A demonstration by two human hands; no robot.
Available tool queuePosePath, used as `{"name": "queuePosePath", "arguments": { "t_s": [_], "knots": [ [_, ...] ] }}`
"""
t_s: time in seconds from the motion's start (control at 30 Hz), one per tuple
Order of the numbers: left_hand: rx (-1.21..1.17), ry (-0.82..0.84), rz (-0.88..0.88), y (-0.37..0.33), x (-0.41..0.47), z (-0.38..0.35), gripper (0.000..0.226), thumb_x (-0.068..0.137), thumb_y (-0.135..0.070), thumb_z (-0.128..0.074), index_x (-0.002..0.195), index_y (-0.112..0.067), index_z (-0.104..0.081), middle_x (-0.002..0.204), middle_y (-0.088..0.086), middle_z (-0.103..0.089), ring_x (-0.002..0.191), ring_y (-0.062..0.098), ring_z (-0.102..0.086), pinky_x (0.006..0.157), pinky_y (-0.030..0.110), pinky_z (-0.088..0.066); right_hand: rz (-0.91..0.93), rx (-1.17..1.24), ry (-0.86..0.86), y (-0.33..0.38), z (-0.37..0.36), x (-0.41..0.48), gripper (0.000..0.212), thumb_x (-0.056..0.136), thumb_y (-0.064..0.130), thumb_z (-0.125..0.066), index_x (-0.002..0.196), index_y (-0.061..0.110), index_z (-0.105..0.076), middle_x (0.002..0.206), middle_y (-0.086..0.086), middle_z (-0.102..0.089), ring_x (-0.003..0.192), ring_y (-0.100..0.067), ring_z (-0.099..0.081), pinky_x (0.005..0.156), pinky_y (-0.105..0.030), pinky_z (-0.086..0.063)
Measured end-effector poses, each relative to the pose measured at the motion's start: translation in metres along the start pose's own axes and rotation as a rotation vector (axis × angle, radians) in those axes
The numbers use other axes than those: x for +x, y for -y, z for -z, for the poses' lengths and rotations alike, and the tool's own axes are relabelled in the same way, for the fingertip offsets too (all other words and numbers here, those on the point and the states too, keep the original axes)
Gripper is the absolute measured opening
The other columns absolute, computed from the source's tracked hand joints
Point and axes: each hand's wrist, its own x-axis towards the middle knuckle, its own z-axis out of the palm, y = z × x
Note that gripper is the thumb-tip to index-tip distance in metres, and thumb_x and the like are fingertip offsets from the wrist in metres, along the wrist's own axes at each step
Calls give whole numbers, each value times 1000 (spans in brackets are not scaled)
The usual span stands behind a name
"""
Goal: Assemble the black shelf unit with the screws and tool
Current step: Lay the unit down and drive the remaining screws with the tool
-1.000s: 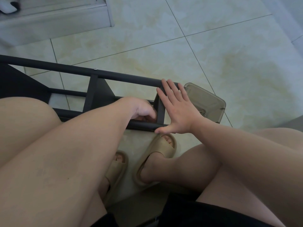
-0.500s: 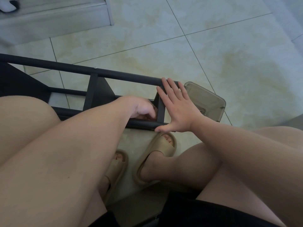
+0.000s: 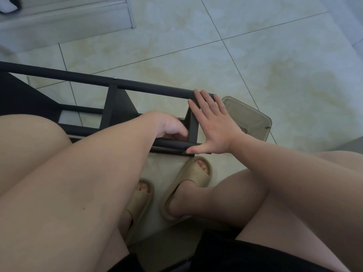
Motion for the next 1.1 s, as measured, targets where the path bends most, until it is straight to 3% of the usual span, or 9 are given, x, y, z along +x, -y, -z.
{"name": "queuePosePath", "arguments": {
  "t_s": [0.3, 0.57, 0.73, 0.9, 1.1],
  "knots": [
    [14, -16, -31, -1, 1, 1, 20, 89, 2, -55, 79, -11, -67, 72, 6, -65, 67, 20, -61, 65, 25, -49, 4, 11, -1, 0, 0, 0, 136, 67, 100, -31, 161, 5, -7, 168, -19, 8, 156, -33, 10, 125, -51, 8],
    [5, 16, -52, 0, 0, 1, 22, 89, 4, -55, 96, -9, -71, 82, 9, -69, 74, 22, -64, 69, 27, -52, -2, 13, 8, 0, 1, 0, 137, 66, 101, -30, 161, 5, -6, 168, -18, 9, 156, -32, 11, 125, -51, 6],
    [-38, 21, -53, 3, 1, 0, 23, 89, 4, -57, 99, -9, -72, 89, 11, -70, 85, 27, -65, 86, 36, -52, 3, 18, 0, 1, 0, -2, 137, 67, 100, -32, 161, 5, -6, 168, -19, 8, 156, -33, 11, 125, -51, 8],
    [-5, 39, 12, 1, -1, 1, 13, 90, -7, -61, 99, -7, -71, 71, 3, -73, 74, 22, -65, 76, 29, -52, 0, 16, 7, 2, 1, -2, 137, 67, 100, -33, 161, 5, -5, 168, -19, 9, 155, -33, 12, 125, -51, 8],
    [11, 34, 43, 0, -1, 1, 8, 91, -8, -63, 88, -9, -70, 65, 0, -71, 70, 18, -65, 71, 26, -51, 0, 17, 7, 2, 1, -3, 137, 67, 100, -35, 161, 5, -5, 168, -19, 10, 155, -33, 13, 125, -51, 8]
  ]
}}
